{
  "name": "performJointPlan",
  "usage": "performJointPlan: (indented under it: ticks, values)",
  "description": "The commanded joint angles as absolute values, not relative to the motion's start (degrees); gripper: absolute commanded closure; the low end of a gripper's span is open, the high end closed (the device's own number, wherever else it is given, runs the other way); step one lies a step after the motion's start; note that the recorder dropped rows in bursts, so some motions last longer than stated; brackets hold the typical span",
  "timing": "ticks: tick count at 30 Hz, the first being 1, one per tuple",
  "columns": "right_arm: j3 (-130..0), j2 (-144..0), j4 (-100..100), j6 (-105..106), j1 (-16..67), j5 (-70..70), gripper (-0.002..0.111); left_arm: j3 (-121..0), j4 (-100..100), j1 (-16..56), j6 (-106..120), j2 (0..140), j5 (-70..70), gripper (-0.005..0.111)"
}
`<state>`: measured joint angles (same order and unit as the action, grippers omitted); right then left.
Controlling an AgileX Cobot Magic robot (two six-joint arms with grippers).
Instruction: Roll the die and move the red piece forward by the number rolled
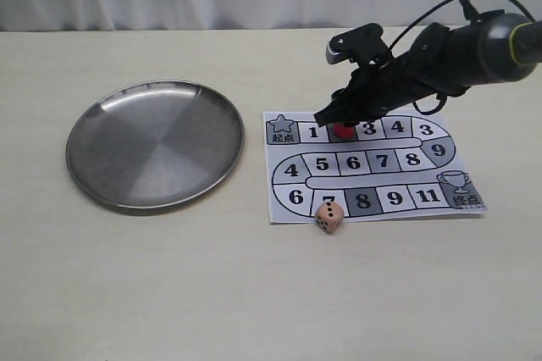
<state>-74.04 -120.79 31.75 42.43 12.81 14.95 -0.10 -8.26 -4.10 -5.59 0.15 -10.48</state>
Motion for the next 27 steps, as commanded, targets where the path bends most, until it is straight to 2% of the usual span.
performJointPlan:
  ticks: [1,9,19,27]
  values:
    - [-73.56,-116.83,29.68,42.37,11.47,16.24,0.104,0.0,-8.24,-4.29,-5.64,0.0,-9.93,0.107]
    - [-73.56,-109.9,29.52,42.2,9.15,16.24,0.104,0.0,-8.24,-4.29,-5.64,0.0,-9.93,0.107]
    - [-73.56,-121.69,27.31,42.29,8.29,16.59,0.104,0.0,-8.24,-4.29,-5.64,0.0,-9.93,0.107]
    - [-73.53,-123.51,27.31,41.04,7.28,17.69,0.104,0.0,-8.24,-4.29,-5.64,0.0,-9.93,0.107]
